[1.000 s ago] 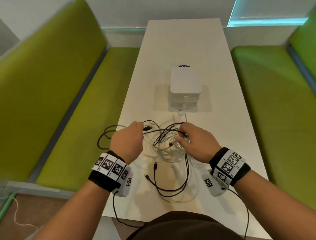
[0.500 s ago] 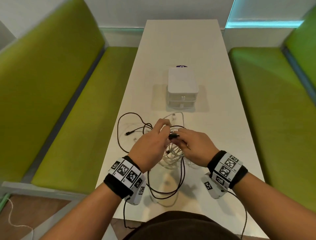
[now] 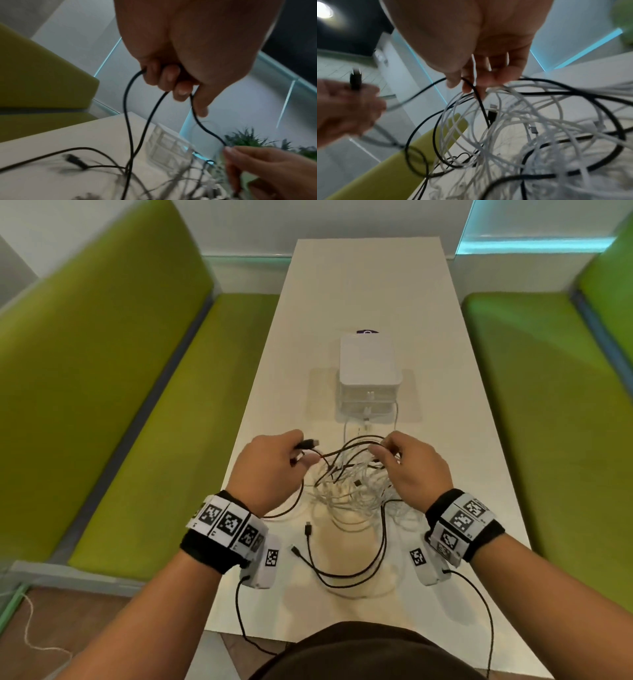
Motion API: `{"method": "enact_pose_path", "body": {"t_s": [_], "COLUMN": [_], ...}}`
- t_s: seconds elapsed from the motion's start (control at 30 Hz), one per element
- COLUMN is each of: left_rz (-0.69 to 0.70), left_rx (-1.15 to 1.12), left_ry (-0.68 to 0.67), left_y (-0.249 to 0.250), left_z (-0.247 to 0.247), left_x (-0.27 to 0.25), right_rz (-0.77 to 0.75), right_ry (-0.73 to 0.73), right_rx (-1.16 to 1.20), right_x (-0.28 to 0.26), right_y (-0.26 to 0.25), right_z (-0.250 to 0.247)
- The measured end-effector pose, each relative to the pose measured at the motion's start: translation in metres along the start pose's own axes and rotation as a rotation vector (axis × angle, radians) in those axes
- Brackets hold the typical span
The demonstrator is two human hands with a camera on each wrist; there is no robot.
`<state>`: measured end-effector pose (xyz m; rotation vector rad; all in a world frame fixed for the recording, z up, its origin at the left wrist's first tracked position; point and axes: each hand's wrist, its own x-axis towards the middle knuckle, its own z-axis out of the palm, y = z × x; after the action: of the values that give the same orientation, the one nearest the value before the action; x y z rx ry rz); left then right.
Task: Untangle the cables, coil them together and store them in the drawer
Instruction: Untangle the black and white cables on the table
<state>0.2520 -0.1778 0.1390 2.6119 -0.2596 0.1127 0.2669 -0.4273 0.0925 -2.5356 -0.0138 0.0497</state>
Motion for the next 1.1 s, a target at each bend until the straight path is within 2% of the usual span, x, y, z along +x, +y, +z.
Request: {"method": "enact_pose_path", "body": {"t_s": [0.07,0.13,0.2,0.23,0.3,0.37,0.43,0.5,0.53,0.6,0.67,0.73,0.83,0.9,0.97,1.03,1.1], "left_rz": [-0.111,-0.160,-0.134,-0.079,0.099,0.213,0.195,0.139,0.128,0.132,0.200,0.247,0.156,0.066,-0.013,-0.117,-0.199], "left_rx": [0.169,0.319,0.332,0.276,0.110,-0.013,-0.060,-0.069,-0.088,-0.176,-0.213,-0.226,-0.369,-0.359,-0.172,0.053,0.138], "left_ry": [-0.090,-0.162,-0.182,-0.161,-0.115,-0.161,-0.229,-0.219,-0.194,-0.146,-0.120,-0.060,0.134,0.177,0.120,-0.031,-0.116], "left_y": [-0.012,-0.014,-0.012,-0.010,-0.003,0.010,0.024,0.028,0.027,0.025,0.023,0.021,0.010,-0.003,-0.022,-0.036,-0.036], "left_z": [0.005,0.011,0.017,0.019,0.023,0.027,0.035,0.042,0.043,0.037,0.029,0.027,0.028,0.026,0.024,0.024,0.024], "left_x": [-0.001,-0.002,-0.003,-0.004,-0.004,-0.005,-0.005,-0.003,-0.002,0.000,-0.001,-0.005,-0.014,-0.016,-0.012,-0.005,-0.002], "right_rz": [0.017,-0.007,0.010,0.001,-0.065,-0.156,-0.244,-0.270,-0.272,-0.273,-0.278,-0.289,-0.210,-0.114,-0.113,-0.180,-0.246], "right_ry": [-0.006,-0.129,-0.288,-0.318,-0.279,-0.200,-0.122,-0.066,-0.052,-0.090,-0.161,-0.176,-0.196,-0.189,-0.130,-0.063,-0.061], "right_rx": [0.086,0.265,0.456,0.474,0.354,0.248,0.349,0.456,0.447,0.260,0.015,-0.081,-0.062,-0.059,-0.048,0.123,0.316], "right_x": [-0.001,-0.005,-0.009,-0.009,-0.007,-0.006,-0.009,-0.011,-0.012,-0.011,-0.013,-0.011,-0.004,0.002,0.003,0.002,0.000], "right_y": [-0.001,-0.005,-0.011,-0.012,-0.011,-0.011,-0.016,-0.019,-0.017,-0.007,0.002,0.002,0.001,0.004,0.006,0.001,-0.009], "right_z": [0.001,0.005,0.006,0.008,0.010,0.010,0.008,0.006,0.005,0.006,0.010,0.014,0.013,0.009,0.007,0.006,0.005]}}
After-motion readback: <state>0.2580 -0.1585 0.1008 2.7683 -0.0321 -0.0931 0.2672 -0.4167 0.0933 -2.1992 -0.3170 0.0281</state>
